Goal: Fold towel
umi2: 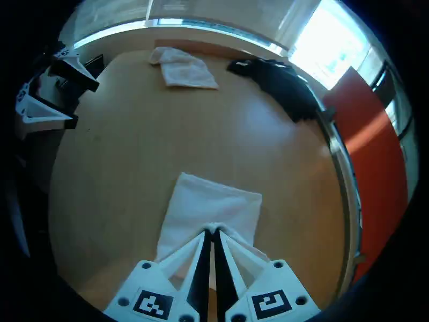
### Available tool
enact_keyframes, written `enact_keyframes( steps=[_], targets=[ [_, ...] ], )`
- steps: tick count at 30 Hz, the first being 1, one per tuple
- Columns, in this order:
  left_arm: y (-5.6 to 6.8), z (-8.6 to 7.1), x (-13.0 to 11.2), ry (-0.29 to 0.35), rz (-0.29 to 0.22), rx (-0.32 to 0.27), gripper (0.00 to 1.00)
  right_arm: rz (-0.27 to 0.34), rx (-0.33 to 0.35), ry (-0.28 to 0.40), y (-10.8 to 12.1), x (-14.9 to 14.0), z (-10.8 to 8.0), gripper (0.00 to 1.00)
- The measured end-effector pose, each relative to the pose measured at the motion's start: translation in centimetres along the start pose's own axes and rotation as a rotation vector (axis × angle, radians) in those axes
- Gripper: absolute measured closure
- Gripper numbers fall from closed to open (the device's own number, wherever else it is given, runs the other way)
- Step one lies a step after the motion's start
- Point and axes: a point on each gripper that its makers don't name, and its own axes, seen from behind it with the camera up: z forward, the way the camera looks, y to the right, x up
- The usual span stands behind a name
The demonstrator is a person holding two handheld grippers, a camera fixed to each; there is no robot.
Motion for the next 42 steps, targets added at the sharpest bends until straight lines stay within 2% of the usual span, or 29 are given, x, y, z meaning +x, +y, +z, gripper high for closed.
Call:
enact_keyframes(
  steps=[4,10,15,19,24,26,29,30,36,39,42],
  targets=[
    [-0.7,-0.2,-0.4,0.000,-0.015,0.013,0.07,-0.042,0.036,-0.021,-1.0,1.2,2.4,0.96],
    [-1.4,-0.3,-1.1,-0.005,-0.032,0.027,0.07,-0.067,0.084,-0.040,-2.5,2.3,5.0,0.96],
    [-1.9,-0.3,-1.2,-0.007,-0.044,0.032,0.07,-0.081,0.099,-0.055,-3.3,2.2,6.2,0.96],
    [-2.0,-0.2,-1.2,-0.007,-0.046,0.033,0.07,-0.071,0.097,-0.054,-3.3,2.0,6.4,0.93],
    [-1.9,-0.1,-1.1,-0.009,-0.042,0.030,0.07,-0.057,0.087,-0.048,-3.1,1.9,6.2,0.77],
    [-1.9,0.0,-1.1,-0.010,-0.039,0.030,0.07,-0.053,0.081,-0.041,-3.0,1.9,6.1,0.64],
    [-1.9,0.1,-1.1,-0.012,-0.037,0.029,0.07,-0.046,0.079,-0.030,-3.0,1.9,5.6,0.37],
    [-1.9,0.2,-1.1,-0.013,-0.037,0.028,0.07,-0.043,0.080,-0.026,-3.0,1.8,5.5,0.34],
    [-2.0,0.3,-1.0,-0.012,-0.042,0.028,0.07,-0.016,0.073,-0.009,-3.0,1.5,4.7,0.28],
    [-2.1,0.3,-0.9,-0.010,-0.041,0.029,0.07,0.006,0.074,0.001,-3.2,1.3,4.2,0.21],
    [-2.2,0.3,-0.7,-0.007,-0.038,0.031,0.07,0.036,0.073,0.011,-3.5,1.0,3.5,0.19]
  ],
)
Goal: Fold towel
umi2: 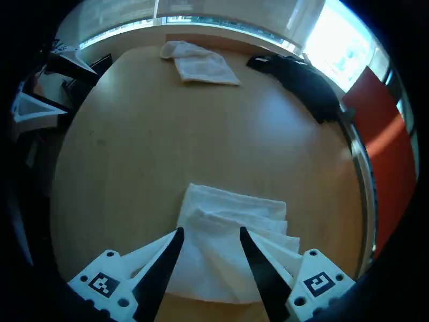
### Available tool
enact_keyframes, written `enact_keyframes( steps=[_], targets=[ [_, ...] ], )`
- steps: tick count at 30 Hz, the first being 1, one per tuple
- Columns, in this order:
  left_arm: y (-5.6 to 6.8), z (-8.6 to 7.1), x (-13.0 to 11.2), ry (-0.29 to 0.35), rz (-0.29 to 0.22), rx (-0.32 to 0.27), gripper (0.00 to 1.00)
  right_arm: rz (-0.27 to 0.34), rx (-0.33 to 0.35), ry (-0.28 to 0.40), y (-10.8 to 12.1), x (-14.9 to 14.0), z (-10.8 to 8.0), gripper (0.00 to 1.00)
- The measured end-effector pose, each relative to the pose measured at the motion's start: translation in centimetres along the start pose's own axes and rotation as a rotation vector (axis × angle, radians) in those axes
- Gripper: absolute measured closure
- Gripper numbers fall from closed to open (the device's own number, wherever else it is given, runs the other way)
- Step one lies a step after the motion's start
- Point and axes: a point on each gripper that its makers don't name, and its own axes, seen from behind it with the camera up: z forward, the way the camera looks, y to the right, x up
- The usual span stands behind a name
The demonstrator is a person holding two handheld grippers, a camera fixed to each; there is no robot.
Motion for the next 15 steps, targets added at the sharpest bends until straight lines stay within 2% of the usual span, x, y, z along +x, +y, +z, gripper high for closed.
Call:
enact_keyframes(
  steps=[7,15],
  targets=[
    [0.0,0.0,0.2,0.002,0.003,-0.001,0.07,0.120,-0.021,0.028,-0.9,-1.2,-1.8,0.01],
    [0.3,0.0,0.4,0.003,0.016,-0.006,0.07,0.289,-0.075,0.065,-1.5,-3.1,-3.1,0.00]
  ],
)
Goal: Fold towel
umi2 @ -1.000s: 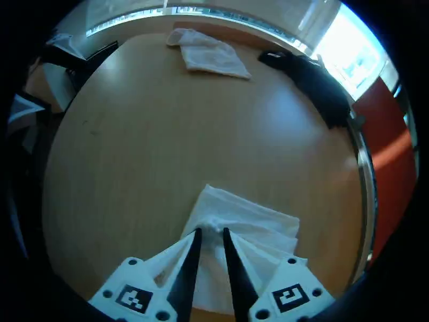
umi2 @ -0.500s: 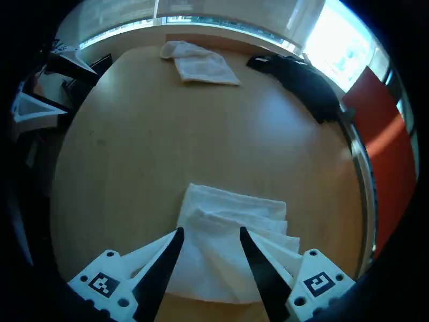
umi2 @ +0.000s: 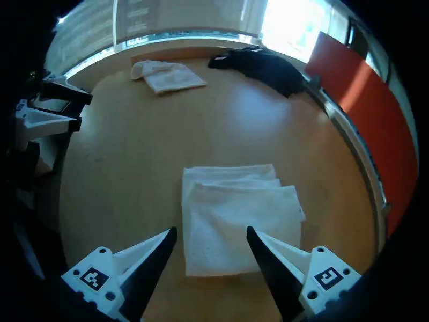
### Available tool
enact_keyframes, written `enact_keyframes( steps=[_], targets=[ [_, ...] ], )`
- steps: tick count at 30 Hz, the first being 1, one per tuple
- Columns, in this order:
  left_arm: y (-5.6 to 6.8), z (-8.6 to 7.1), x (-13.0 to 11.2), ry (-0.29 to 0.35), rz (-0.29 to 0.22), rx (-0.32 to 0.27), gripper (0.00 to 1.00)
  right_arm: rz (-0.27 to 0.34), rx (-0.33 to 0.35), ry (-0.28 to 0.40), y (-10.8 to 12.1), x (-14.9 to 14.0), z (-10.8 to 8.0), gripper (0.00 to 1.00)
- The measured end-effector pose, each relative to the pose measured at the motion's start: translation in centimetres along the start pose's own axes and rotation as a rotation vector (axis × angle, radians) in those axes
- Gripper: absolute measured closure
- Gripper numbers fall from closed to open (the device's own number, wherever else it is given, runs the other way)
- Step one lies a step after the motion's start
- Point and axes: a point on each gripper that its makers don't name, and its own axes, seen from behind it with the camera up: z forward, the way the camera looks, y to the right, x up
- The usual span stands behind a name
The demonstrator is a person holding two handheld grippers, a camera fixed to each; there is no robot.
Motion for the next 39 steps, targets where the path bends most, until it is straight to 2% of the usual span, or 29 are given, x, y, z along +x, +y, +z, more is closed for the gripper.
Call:
enact_keyframes(
  steps=[7,14,32,36,39],
  targets=[
    [0.4,0.0,0.2,0.000,0.010,-0.006,0.07,0.111,-0.053,0.000,0.0,-2.7,-0.5,0.00],
    [0.7,0.0,0.0,-0.004,0.019,-0.010,0.07,0.182,-0.071,-0.006,-0.8,-4.6,-0.5,0.03],
    [1.2,0.2,-0.1,-0.009,0.029,-0.014,0.07,0.239,-0.099,-0.027,-1.0,-6.8,0.6,0.05],
    [1.2,0.2,-0.1,-0.011,0.030,-0.013,0.07,0.247,-0.100,-0.032,-0.9,-7.1,0.8,0.09],
    [1.2,0.2,-0.1,-0.011,0.030,-0.013,0.07,0.249,-0.098,-0.032,-1.0,-7.3,0.9,0.16]
  ],
)
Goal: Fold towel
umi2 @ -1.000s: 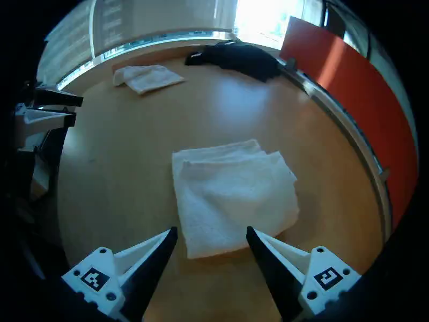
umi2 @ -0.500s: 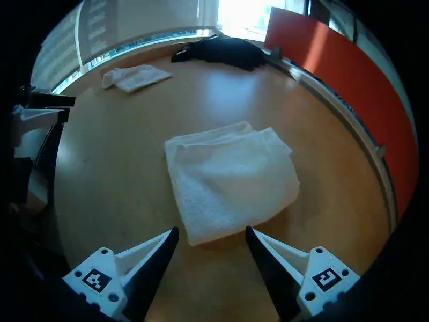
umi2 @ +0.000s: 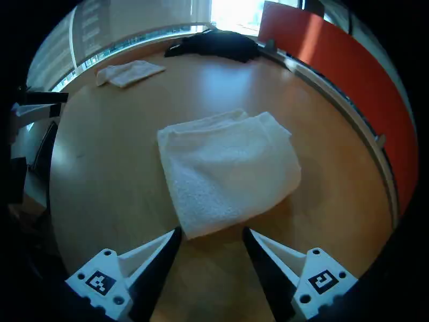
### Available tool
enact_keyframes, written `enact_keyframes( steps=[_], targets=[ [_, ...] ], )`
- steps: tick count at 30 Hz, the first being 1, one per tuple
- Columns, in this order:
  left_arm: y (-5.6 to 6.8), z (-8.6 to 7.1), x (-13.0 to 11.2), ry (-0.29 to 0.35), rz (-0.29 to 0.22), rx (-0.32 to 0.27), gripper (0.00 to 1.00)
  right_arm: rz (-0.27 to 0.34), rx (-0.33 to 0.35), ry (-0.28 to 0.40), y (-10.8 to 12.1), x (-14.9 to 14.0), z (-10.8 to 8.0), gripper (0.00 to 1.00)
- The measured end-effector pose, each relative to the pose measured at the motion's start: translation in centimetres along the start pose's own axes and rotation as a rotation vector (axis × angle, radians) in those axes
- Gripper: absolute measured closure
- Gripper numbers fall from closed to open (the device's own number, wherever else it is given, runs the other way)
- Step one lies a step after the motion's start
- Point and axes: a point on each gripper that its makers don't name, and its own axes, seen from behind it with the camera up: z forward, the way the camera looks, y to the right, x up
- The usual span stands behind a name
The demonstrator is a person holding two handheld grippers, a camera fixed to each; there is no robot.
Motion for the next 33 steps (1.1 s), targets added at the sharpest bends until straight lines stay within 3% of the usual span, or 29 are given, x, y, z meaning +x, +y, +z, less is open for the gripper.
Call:
enact_keyframes(
  steps=[10,20,27,31,33],
  targets=[
    [0.0,0.0,0.1,0.000,0.003,0.001,0.07,0.012,0.001,0.005,0.2,-0.4,-0.1,0.44],
    [0.0,-0.1,0.1,0.001,0.007,0.001,0.07,0.037,-0.054,0.000,2.5,-1.1,-0.5,0.44],
    [0.1,-0.1,0.0,0.000,0.009,-0.001,0.07,0.040,-0.047,-0.004,2.6,-1.2,-0.6,0.44],
    [0.2,-0.2,0.0,0.000,0.010,-0.002,0.07,0.034,-0.041,-0.008,2.3,-1.3,-0.4,0.69],
    [0.2,-0.2,0.0,0.000,0.010,-0.002,0.07,0.034,-0.040,-0.010,2.2,-1.4,-0.3,0.75]
  ],
)
